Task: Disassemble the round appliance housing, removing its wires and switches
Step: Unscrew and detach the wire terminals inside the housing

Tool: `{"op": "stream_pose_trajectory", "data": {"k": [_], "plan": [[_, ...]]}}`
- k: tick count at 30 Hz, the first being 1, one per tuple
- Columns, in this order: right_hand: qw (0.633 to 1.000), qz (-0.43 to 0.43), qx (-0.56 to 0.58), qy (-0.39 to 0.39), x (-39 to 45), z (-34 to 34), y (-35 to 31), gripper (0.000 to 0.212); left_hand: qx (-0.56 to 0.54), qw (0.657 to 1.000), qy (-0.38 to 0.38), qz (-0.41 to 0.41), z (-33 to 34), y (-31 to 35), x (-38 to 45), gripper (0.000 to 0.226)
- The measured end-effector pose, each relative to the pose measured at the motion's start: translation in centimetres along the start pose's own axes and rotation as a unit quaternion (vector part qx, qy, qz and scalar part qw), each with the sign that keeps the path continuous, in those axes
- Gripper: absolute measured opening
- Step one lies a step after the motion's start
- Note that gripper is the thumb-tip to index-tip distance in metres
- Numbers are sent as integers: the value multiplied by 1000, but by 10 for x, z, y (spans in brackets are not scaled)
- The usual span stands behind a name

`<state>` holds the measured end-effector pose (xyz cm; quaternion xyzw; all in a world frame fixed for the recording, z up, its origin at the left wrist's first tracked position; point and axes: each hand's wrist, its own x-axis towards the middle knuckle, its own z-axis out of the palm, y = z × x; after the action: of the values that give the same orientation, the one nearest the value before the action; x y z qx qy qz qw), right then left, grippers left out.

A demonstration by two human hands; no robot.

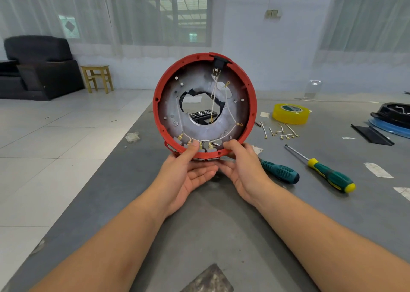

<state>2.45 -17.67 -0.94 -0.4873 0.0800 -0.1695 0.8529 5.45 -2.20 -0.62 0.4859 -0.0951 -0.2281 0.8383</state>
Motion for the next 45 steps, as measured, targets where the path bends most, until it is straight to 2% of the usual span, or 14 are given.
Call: {"op": "stream_pose_trajectory", "data": {"k": [4,9,13,18,38,42,45], "plan": [[999,15,-19,-30,-1,0,-3,46,-5,1000,19,-7,-5,3,2,36],[998,-6,-64,-13,1,-1,-6,52,-21,999,31,-18,-7,7,2,40],[998,-6,-65,-25,-1,-4,-6,44,-39,998,6,-54,-9,9,1,46],[996,-6,-78,-31,-3,-3,-6,39,-46,996,-15,-81,-13,10,2,44],[996,10,-74,-49,-1,-6,-6,51,-43,993,-24,-103,-16,9,7,36],[997,5,-61,-39,-3,-5,-6,48,-54,991,-30,-117,-17,11,6,39],[997,3,-63,-36,-3,-5,-5,45,-55,990,-44,-119,-18,13,5,49]]}}
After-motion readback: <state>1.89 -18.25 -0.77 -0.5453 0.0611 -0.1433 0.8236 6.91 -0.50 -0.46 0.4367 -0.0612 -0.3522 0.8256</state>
